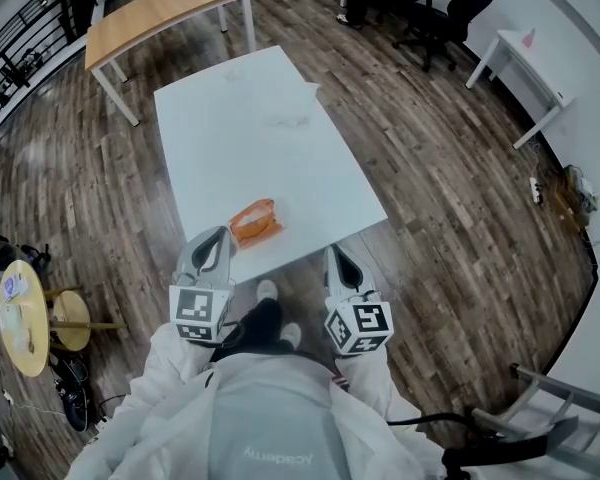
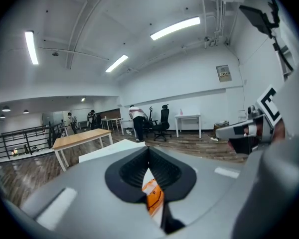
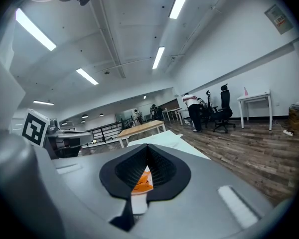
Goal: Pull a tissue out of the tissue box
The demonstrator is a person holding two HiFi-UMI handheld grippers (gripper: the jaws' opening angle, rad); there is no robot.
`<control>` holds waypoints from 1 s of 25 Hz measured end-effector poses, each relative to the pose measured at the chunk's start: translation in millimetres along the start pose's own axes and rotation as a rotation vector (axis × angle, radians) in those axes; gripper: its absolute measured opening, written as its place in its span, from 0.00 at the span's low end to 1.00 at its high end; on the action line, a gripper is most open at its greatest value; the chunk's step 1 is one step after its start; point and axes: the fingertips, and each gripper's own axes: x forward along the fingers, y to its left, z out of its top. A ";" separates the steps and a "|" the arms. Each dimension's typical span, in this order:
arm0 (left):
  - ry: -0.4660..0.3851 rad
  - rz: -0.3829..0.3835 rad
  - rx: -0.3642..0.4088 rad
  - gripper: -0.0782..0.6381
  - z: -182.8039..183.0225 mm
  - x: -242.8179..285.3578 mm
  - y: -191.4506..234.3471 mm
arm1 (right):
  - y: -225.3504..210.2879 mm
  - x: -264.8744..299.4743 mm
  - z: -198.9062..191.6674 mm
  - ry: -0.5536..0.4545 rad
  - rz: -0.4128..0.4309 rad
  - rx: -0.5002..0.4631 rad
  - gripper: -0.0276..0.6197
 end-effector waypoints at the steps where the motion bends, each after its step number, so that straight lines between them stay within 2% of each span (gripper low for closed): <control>1: 0.001 -0.001 -0.003 0.11 -1.0 0.3 0.0 | -1.3 -0.2 -0.2 0.002 -0.004 0.000 0.04; 14: 0.013 0.005 -0.034 0.11 -10.5 21.7 10.7 | -12.2 19.0 -2.5 0.041 -0.013 -0.012 0.04; 25: 0.038 0.037 -0.086 0.11 -23.2 44.8 34.6 | -7.3 56.3 -0.6 0.088 0.028 -0.033 0.04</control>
